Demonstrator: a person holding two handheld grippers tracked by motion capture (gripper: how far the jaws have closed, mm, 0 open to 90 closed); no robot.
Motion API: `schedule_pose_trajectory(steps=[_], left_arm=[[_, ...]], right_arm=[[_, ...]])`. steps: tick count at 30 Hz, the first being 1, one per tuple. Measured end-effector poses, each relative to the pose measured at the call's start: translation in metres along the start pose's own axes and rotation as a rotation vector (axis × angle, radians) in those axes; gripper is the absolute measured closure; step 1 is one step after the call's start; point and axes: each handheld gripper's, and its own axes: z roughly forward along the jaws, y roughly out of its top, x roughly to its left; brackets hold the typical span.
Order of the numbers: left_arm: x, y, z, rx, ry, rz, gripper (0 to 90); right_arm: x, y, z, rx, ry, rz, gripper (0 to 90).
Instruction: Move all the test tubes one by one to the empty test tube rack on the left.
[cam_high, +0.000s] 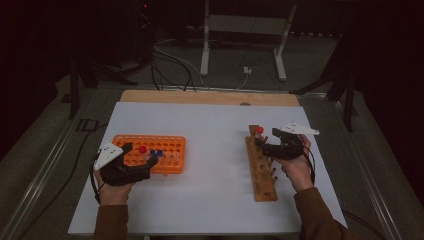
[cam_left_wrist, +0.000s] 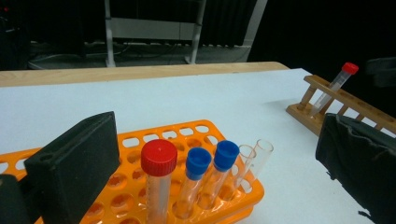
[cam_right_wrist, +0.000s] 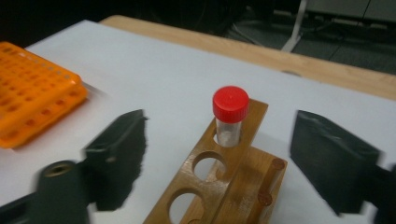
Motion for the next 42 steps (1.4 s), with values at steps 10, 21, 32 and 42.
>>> schedule_pose_trajectory(steps=[10,21,32,42], left_arm=[[-0.004,0.0,0.002,0.004,0.011,0.015,0.5],[-0.006,-0.002,0.005,0.016,0.017,0.017,0.5],[-0.009,-0.002,0.007,0.023,0.003,0.022,0.6],[-0.014,-0.002,0.01,0.025,0.001,0.04,0.6]], right_arm=[[-0.002,-0.002,0.029,0.08,-0.071,-0.05,52.7],[-0.002,-0.001,0.036,0.066,-0.066,-0.052,74.4],[-0.001,0.011,0.008,-0.05,-0.06,-0.048,75.0],[0.002,0.024,-0.016,-0.114,-0.06,-0.065,75.0]])
